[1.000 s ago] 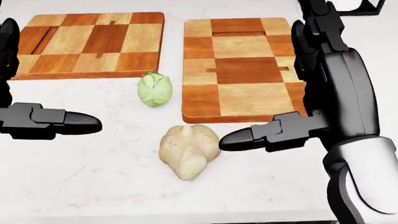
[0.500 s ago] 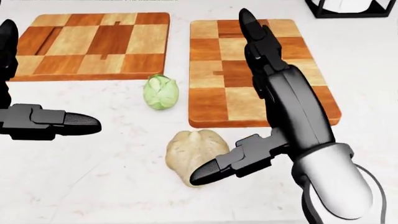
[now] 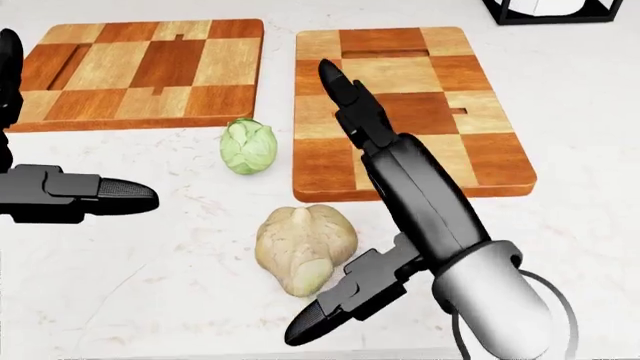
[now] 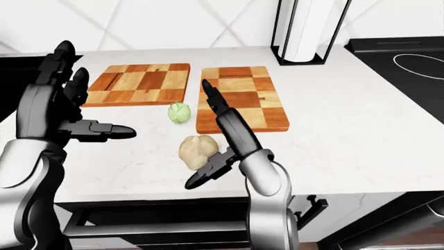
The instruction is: Place the ginger and the brussel sprout on separate cutting boards.
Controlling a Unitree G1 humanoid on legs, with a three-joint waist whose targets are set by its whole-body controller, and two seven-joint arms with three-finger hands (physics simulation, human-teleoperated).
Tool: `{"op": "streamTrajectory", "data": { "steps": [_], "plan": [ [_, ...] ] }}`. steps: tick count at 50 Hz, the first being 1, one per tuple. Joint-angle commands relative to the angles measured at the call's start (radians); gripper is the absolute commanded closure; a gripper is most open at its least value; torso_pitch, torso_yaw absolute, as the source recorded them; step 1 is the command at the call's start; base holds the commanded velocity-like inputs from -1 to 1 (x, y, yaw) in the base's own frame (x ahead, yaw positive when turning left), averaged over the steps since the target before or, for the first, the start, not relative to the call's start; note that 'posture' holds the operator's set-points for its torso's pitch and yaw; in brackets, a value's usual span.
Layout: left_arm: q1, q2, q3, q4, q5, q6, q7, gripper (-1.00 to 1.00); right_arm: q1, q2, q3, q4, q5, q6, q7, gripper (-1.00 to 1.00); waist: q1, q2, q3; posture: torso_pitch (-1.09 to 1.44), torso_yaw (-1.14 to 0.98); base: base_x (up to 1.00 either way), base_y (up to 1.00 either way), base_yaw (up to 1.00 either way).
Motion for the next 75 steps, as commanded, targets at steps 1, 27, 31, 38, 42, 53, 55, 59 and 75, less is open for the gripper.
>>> {"op": "streamTrajectory", "data": {
  "steps": [1,27,31,38,42,53,55,59,75],
  "plan": [
    [-0.028,0.01,0.005,-0.025,0.002,-0.028,0.006,-1.0,-0.022,0.009,0.0,-0.03,-0.018,-0.035,0.004,-1.0,0.0,0.004,-0.021,0.0,0.0,0.0,0.0,0.0],
    [-0.026,0.017,0.01,-0.036,0.003,-0.02,0.004,-1.0,0.01,0.036,0.002,0.065,-0.012,-0.14,-0.016,-0.58,-0.001,0.006,-0.027,0.0,0.0,0.0,0.0,0.0],
    [-0.022,0.021,0.02,-0.047,0.001,-0.012,0.001,-1.0,0.022,0.032,0.006,0.04,-0.023,-0.125,0.0,-0.56,-0.001,0.006,-0.027,0.0,0.0,0.0,0.0,0.0],
    [-0.011,0.023,0.026,-0.06,-0.002,-0.008,0.002,-1.0,0.037,0.032,0.006,0.056,-0.023,-0.146,-0.008,-0.51,-0.002,0.006,-0.027,0.0,0.0,0.0,0.0,0.0],
    [-0.008,0.024,0.03,-0.07,-0.005,-0.002,0.003,-1.0,0.041,0.031,0.011,0.035,-0.034,-0.13,0.005,-0.49,-0.001,0.006,-0.027,0.0,0.0,0.0,0.0,0.0],
    [-0.007,0.023,0.027,-0.067,-0.002,-0.006,0.006,-1.0,0.052,0.034,0.015,0.039,-0.04,-0.137,0.007,-0.36,-0.002,0.006,-0.027,0.0,0.0,0.0,0.0,0.0],
    [-0.012,0.025,0.026,-0.068,-0.002,-0.001,0.006,-1.0,0.05,0.034,0.018,0.033,-0.045,-0.129,0.014,-0.33,-0.002,0.006,-0.027,0.0,0.0,0.0,0.0,0.0],
    [-0.02,0.029,0.029,-0.066,-0.004,0.004,0.003,-1.0,0.039,0.034,0.013,0.04,-0.047,-0.128,0.017,-0.29,-0.002,0.007,-0.026,0.0,0.0,0.0,0.0,0.0],
    [-0.044,0.043,0.035,-0.072,-0.008,0.029,0.004,-1.0,0.058,0.031,0.016,0.04,-0.055,-0.138,0.027,-0.22,-0.003,0.007,-0.026,0.0,0.0,0.0,0.0,0.0]
  ]
}}
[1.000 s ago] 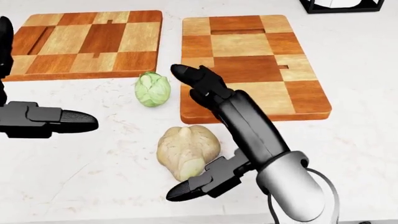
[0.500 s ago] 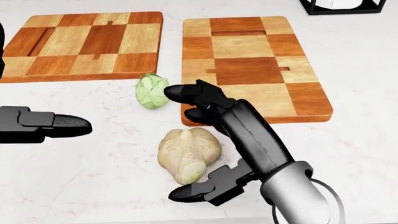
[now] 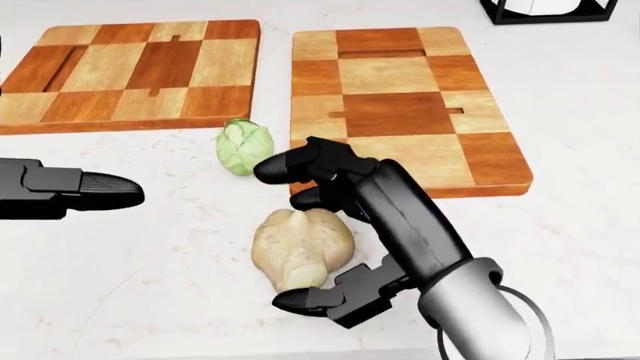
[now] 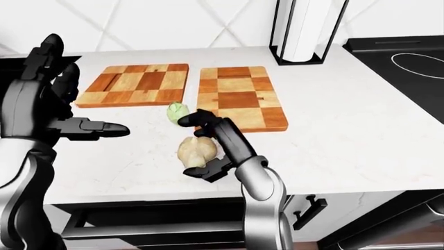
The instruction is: Place the ginger and the brussel sprout on separate cutting boards.
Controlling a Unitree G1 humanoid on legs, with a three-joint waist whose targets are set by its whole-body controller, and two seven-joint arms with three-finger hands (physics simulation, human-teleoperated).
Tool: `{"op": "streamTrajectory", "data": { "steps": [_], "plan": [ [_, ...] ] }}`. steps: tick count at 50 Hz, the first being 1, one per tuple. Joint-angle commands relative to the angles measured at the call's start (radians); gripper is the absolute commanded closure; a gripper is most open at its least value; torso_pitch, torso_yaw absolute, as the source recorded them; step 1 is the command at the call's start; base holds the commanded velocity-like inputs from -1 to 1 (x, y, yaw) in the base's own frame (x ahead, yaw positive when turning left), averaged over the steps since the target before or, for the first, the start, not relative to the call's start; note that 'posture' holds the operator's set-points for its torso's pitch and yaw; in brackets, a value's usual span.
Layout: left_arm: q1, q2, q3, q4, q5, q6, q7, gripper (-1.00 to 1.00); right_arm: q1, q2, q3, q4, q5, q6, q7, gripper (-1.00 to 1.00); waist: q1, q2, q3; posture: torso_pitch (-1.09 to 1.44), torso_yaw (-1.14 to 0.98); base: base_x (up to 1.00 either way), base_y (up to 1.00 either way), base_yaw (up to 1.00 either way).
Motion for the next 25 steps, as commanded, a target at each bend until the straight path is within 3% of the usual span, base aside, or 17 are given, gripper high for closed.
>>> {"op": "streamTrajectory", "data": {
  "steps": [1,25],
  "plan": [
    [-0.022,0.011,0.011,-0.029,0.004,-0.024,0.006,-1.0,-0.015,0.002,0.004,-0.022,-0.003,-0.021,-0.004,-0.21,0.0,0.004,-0.019,0.0,0.0,0.0,0.0,0.0],
    [-0.001,0.017,0.031,-0.064,-0.006,-0.013,0.005,-1.0,-0.032,0.021,0.028,-0.065,-0.103,-0.01,0.08,0.19,-0.001,0.007,-0.019,0.0,0.0,0.0,0.0,0.0]
  ]
}}
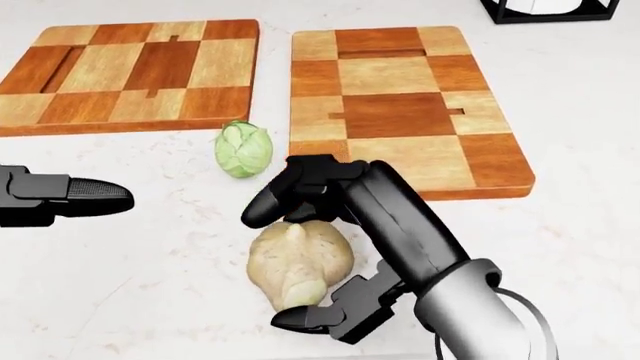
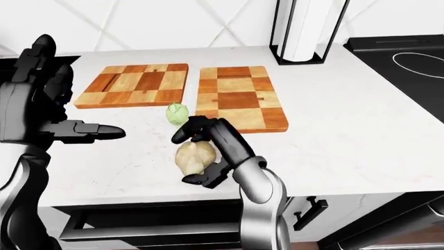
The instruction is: Place the ginger and the brussel sprout on separate cutting boards.
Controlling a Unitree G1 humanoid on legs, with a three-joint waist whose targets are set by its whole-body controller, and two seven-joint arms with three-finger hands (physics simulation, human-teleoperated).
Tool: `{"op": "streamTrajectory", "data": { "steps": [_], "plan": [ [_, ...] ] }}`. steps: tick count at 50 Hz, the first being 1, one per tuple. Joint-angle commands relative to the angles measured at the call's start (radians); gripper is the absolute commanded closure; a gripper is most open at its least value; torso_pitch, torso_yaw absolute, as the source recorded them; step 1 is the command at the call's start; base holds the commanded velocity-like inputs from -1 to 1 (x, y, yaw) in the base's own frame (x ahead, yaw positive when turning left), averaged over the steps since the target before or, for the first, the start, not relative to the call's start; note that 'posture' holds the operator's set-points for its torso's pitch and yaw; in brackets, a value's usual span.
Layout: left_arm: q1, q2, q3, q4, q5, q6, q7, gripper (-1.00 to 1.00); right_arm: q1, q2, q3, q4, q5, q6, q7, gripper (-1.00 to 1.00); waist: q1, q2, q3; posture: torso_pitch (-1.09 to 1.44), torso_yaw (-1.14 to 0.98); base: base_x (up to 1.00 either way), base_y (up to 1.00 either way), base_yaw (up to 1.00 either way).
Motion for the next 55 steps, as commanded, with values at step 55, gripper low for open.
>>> {"op": "streamTrajectory", "data": {
  "steps": [55],
  "plan": [
    [-0.037,0.019,0.007,-0.026,0.006,-0.012,0.006,-1.0,-0.814,-0.267,-0.256,1.045,0.176,-0.333,-0.285,0.36,-0.001,0.0,-0.011,0.0,0.0,0.0,0.0,0.0]
  ]
}}
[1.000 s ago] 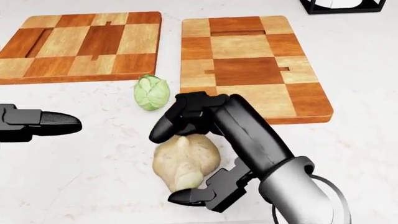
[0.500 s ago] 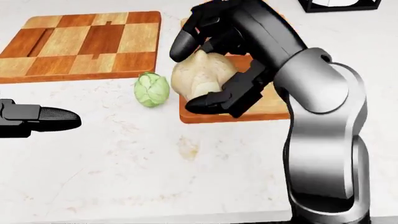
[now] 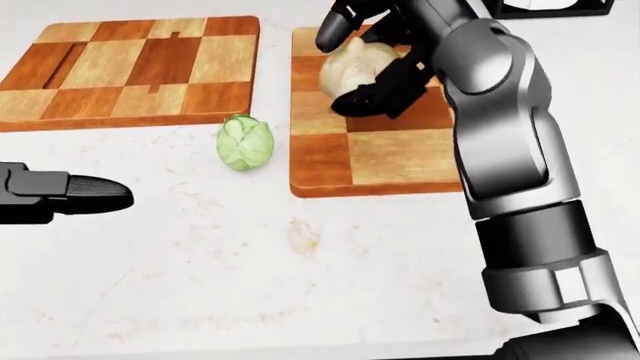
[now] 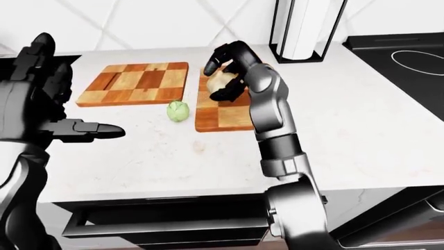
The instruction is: Place the ginger and the brussel sprout on separate cutting boards.
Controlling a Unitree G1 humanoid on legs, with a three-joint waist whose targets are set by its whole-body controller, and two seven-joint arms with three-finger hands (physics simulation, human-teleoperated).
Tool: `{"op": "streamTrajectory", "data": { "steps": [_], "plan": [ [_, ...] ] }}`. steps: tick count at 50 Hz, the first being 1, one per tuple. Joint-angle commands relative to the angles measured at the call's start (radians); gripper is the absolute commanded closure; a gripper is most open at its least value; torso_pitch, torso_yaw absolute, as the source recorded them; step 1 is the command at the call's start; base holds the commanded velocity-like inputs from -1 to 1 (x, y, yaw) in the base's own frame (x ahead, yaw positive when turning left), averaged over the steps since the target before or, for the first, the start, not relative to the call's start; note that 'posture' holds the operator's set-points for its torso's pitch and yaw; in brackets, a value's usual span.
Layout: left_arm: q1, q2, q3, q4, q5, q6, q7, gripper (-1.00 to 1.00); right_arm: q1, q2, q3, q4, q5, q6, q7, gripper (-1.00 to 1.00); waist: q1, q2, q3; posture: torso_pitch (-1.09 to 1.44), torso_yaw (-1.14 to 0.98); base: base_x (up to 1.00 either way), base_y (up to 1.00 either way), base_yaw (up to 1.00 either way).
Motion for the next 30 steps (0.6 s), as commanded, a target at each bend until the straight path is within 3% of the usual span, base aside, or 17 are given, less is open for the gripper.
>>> {"op": "streamTrajectory", "data": {
  "steps": [1,16,30],
  "plan": [
    [-0.022,0.008,0.007,-0.022,0.007,-0.033,0.006,-1.0,-0.054,-0.011,-0.008,0.001,-0.013,-0.057,-0.04,0.36,0.0,0.002,-0.029,0.0,0.0,0.0,0.0,0.0],
    [-0.031,0.021,0.02,-0.029,-0.002,-0.015,0.002,-1.0,-0.034,-0.02,-0.003,0.077,-0.085,-0.11,-0.079,0.34,0.004,-0.003,-0.028,0.0,0.0,0.0,0.0,0.0],
    [-0.034,0.024,0.021,-0.035,-0.003,-0.006,0.001,-1.0,-0.011,-0.022,-0.006,0.055,-0.131,-0.104,-0.062,-0.04,0.005,-0.004,-0.026,0.0,0.0,0.0,0.0,0.0]
  ]
}}
